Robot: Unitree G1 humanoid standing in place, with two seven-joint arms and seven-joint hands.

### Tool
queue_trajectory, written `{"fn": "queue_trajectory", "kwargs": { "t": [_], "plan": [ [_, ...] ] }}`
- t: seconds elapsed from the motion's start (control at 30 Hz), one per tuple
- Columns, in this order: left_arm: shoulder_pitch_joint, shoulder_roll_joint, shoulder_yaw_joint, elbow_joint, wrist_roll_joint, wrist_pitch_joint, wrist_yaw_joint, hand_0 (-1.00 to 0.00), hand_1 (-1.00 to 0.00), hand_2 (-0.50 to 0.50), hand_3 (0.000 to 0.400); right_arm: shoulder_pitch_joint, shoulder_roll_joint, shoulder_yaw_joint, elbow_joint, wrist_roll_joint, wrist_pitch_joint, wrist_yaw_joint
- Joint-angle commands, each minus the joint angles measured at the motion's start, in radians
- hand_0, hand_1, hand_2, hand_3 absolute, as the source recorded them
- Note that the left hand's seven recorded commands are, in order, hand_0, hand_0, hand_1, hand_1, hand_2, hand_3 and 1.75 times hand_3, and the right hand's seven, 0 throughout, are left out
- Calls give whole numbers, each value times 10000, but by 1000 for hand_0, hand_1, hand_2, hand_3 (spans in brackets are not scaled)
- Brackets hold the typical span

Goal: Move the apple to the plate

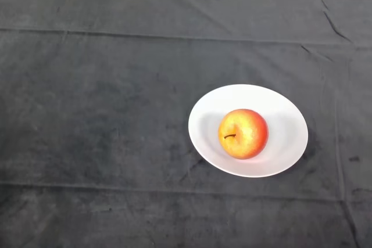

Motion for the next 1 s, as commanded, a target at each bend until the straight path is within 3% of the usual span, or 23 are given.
{"fn": "queue_trajectory", "kwargs": {
  "t": [0.03, 1.0],
  "plan": [
    [-344, -106, 461, 439, 99, -143, -161, 0, 0, 0, 0, -70, -279, -164, 109, -103, 18, 27],
    [-322, -319, 782, 149, 299, 15, -338, 0, 0, 0, 0, -70, -277, -164, 106, -107, 16, 27]
  ]
}}
